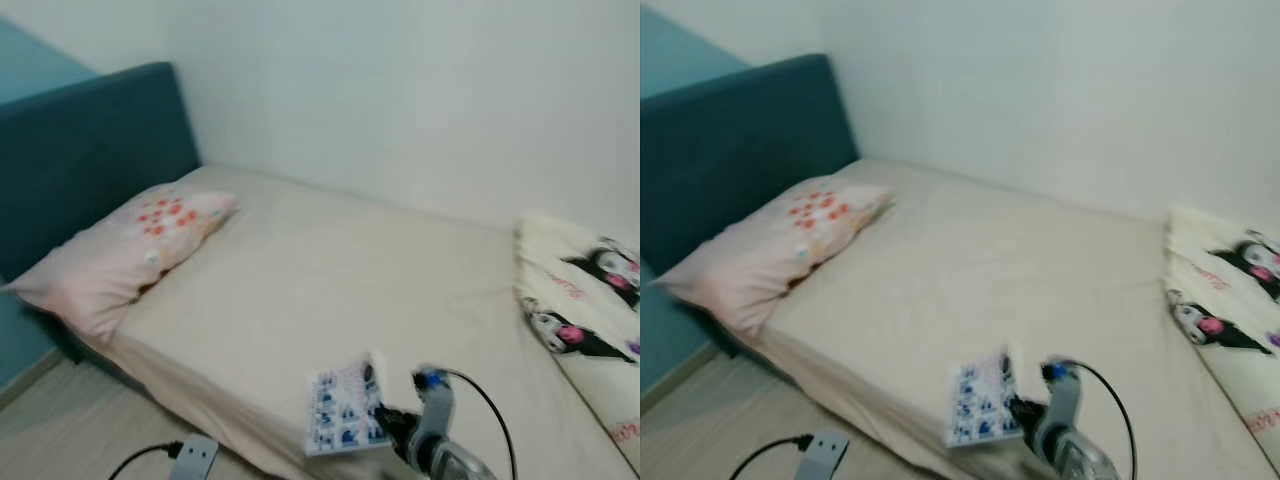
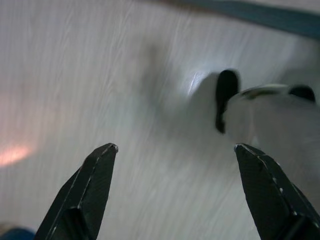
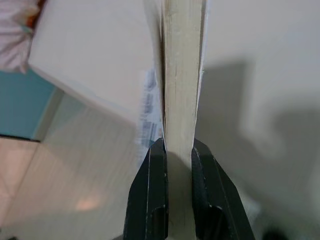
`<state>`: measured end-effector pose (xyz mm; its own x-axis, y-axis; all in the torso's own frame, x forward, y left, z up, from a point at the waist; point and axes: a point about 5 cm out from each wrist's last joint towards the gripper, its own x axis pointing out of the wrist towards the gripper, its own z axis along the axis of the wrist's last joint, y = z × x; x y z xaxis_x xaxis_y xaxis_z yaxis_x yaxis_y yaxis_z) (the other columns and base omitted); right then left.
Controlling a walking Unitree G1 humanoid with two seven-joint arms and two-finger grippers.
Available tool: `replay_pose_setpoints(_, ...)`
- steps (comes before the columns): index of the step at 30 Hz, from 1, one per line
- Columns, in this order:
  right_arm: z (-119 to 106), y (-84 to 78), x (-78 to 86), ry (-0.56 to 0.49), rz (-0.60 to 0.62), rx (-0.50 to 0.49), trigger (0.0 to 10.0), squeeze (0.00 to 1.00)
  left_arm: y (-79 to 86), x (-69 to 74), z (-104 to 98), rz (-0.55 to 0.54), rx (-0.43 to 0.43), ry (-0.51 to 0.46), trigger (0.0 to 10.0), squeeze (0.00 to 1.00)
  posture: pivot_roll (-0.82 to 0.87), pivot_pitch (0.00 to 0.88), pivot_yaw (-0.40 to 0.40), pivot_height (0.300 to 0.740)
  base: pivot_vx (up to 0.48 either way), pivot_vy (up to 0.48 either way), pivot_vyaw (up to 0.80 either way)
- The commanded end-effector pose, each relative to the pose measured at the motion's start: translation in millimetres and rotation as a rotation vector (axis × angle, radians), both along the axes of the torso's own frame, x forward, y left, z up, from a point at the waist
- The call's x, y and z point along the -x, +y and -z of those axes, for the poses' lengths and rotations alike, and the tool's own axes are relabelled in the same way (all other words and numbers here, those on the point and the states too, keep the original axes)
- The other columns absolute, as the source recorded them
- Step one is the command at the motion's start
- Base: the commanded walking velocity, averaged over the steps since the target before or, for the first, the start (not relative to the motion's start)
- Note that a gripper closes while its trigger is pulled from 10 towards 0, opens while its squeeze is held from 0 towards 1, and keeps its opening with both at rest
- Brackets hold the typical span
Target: Clean up the room
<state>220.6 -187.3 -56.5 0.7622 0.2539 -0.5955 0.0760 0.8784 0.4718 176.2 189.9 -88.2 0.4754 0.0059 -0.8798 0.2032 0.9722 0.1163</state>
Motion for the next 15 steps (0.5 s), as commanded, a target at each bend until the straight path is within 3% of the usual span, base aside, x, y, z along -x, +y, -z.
replay_pose_setpoints(1, 2, -5.7, 3.3, 0.023, 0.067, -0.022, 10.0, 0.0, -0.3, 2.1, 1, 0.009, -0.005, 0.006, 10.0, 0.0, 0.04, 0.0, 0.001, 0.74, 0.0, 0.0, 0.79)
replay_pose_setpoints(5, 7, -24.2, 17.5, 0.06, 0.16, -0.031, 10.0, 0.0, 1.1, 5.2, 2, 0.018, -0.012, 0.02, 10.0, 0.0, 0.03, 0.0, 0.004, 0.74, 0.0, 0.0, 0.79)
replay_pose_setpoints(7, 9, -26.2, 21.6, 0.075, 0.144, -0.013, 10.0, 0.0, 2.3, 6.6, 3, 0.018, -0.014, 0.025, 10.0, 0.0, 0.03, 0.0, 0.005, 0.74, 0.0, 0.0, 0.79)
replay_pose_setpoints(15, 16, -14.4, 29.7, 0.097, 0.096, -0.002, 10.0, 0.0, 3.0, 8.8, 3, 0.026, -0.01, 0.032, 10.0, 0.0, 0.03, 0.0, 0.005, 0.74, 0.0, 0.0, 0.79)
